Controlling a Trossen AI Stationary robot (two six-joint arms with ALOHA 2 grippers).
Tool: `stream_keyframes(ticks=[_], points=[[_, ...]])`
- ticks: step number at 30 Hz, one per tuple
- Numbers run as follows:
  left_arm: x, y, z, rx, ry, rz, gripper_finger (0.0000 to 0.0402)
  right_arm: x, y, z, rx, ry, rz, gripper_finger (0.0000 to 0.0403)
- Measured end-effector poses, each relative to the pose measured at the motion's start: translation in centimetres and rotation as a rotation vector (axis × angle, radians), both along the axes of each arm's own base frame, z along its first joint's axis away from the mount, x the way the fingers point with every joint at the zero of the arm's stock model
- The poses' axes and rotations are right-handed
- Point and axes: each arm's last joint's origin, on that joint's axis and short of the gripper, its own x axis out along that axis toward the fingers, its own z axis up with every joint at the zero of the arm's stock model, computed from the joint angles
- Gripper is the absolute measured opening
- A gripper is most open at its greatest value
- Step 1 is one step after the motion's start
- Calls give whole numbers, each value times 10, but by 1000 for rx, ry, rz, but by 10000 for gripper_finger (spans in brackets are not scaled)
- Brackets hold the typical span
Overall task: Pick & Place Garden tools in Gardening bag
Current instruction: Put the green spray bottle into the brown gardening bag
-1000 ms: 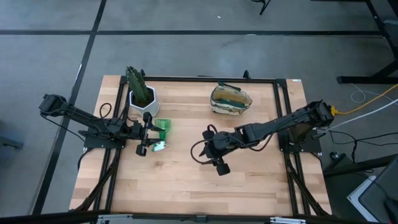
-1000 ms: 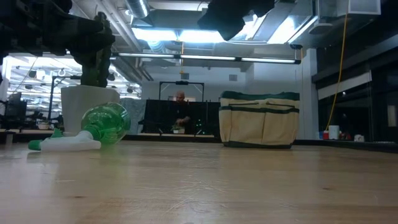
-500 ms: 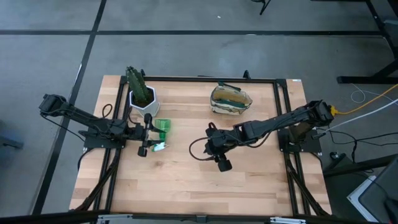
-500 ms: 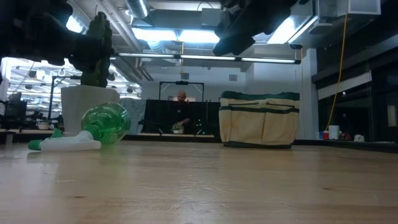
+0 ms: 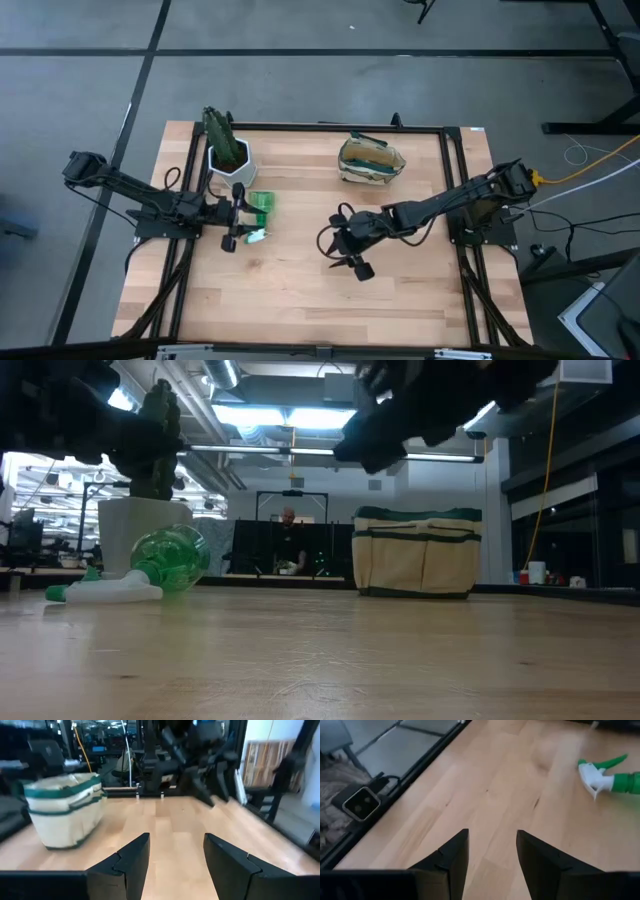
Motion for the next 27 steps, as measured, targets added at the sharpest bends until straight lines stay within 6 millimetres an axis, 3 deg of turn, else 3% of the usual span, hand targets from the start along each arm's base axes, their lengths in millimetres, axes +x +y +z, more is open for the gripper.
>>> stream_keyframes(ticks=[6, 10, 22, 27], points=[[0, -1, 10, -341, -89, -39, 182, -10, 2, -17, 33, -9, -11, 167], [-1, -1, 15, -458, -137, -51, 182, -15, 0, -24, 36, -25, -11, 167], [0, 1, 15, -485, -143, 14, 182, -14, -7, -37, -19, -21, -103, 167], [5, 0, 37, -382, -177, 8, 182, -6, -17, -54, 55, 13, -32, 167]])
